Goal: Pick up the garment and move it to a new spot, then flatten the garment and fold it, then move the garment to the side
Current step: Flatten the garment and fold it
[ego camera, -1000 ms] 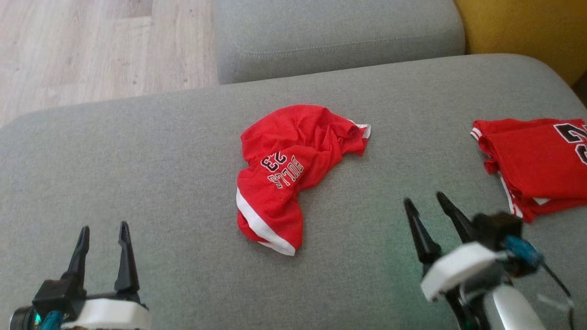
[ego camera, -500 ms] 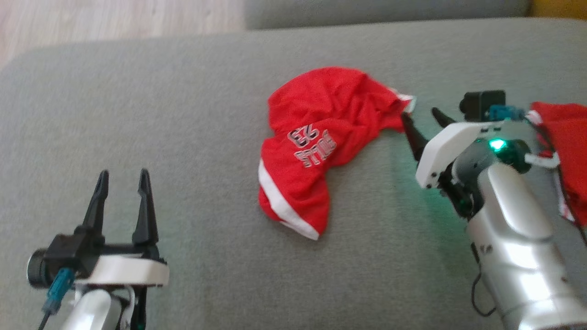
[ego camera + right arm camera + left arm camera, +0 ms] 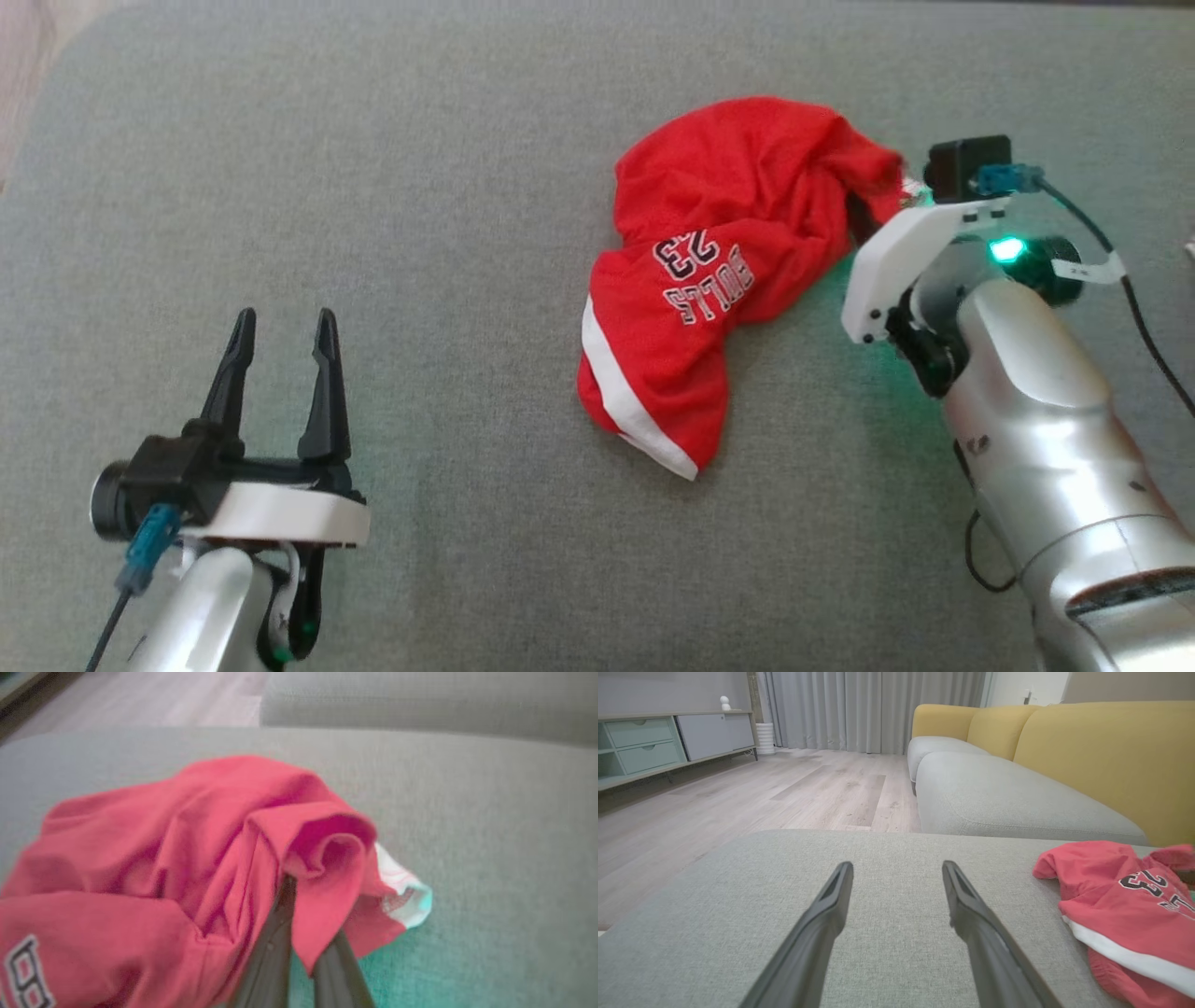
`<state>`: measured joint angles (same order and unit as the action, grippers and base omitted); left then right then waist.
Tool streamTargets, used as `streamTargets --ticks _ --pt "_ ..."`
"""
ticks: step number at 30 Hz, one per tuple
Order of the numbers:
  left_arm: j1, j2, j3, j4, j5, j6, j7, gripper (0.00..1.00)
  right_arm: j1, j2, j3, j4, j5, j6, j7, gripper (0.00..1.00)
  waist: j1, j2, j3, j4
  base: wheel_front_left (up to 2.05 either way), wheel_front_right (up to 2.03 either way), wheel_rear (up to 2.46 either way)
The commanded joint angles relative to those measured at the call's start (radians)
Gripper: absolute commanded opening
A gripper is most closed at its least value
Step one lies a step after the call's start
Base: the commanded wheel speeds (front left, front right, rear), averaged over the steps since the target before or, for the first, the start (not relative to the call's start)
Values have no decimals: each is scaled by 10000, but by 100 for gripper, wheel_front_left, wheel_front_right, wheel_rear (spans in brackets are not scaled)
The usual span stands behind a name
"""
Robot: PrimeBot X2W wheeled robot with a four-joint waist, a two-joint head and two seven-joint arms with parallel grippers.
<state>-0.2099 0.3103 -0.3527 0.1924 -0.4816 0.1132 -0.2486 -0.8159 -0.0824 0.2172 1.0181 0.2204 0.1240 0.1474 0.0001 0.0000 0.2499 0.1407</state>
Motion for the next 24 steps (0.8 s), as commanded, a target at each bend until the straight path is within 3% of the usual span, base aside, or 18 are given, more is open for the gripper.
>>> streamTargets --ticks 1,5,11,17,24 --pt "-300 194 445 -145 105 -45 -98 100 -553 141 592 -547 150 67 -549 0 -1 0 -303 -94 0 0 0" --pt "-131 173 515 -61 112 -73 -112 100 -864 175 1565 -1311 473 67 -1147 0 -1 0 -696 -178 0 0 0" --pt "336 210 697 -128 131 3 -124 100 -1591 -145 3165 -3882 1293 67 -1577 0 -1 0 -1458 -436 0 0 0" --pt "742 232 729 -369 141 132 -126 100 -2113 -981 3231 -6215 1394 67 -1369 0 -1 0 -1937 -545 0 0 0" --pt "986 266 669 -517 104 202 -80 100 -2416 -1296 3267 -8464 1392 67 -782 0 -1 0 -2216 -480 0 0 0"
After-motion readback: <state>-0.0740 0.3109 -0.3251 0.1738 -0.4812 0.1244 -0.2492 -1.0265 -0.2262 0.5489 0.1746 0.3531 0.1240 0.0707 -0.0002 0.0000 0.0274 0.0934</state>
